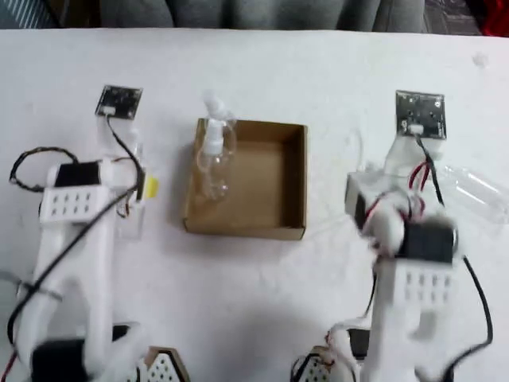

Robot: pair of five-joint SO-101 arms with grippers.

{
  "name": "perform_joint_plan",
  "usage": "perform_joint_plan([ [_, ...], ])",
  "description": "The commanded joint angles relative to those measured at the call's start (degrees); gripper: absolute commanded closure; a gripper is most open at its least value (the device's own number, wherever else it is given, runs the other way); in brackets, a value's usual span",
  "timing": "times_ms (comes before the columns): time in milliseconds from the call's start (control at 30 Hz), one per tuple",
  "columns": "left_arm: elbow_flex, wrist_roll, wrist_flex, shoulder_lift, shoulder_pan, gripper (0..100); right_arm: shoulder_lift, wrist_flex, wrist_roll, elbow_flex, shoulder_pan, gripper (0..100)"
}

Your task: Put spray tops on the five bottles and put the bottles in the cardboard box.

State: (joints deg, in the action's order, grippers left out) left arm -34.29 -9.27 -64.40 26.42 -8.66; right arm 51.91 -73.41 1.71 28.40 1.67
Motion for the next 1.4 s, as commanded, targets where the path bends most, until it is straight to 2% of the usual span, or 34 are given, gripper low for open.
perform_joint_plan([
  [0,-1.23,0.97,-2.11,12.00,3.12,98,9.10,7.52,0.70,-1.32,6.37,97.8],
  [333,-12.40,1.14,-1.85,40.04,10.59,98,22.99,23.96,0.18,-1.05,25.89,98.2],
  [567,-14.07,1.14,-1.76,52.18,11.74,98,23.43,36.18,0.09,-1.05,34.07,98.2],
  [667,-14.15,1.14,-0.97,55.43,11.74,98,23.78,39.08,-5.98,1.14,37.05,98.2],
  [767,-14.15,1.14,-0.53,57.89,11.74,98,26.07,41.01,-10.99,5.71,39.08,98.2],
  [933,-15.47,1.14,-0.35,61.49,11.74,98,32.75,46.02,-11.08,15.30,40.31,98.2],
  [1033,-19.87,1.14,2.55,65.63,11.74,98,34.51,51.38,-11.08,18.29,40.04,98.2],
  [1200,-29.10,1.23,8.44,74.68,11.74,98,29.41,60.62,-8.62,17.05,39.96,98.2],
  [1367,-32.18,5.80,8.53,78.55,11.74,98,16.66,63.34,-3.69,7.38,40.13,98.2],
])
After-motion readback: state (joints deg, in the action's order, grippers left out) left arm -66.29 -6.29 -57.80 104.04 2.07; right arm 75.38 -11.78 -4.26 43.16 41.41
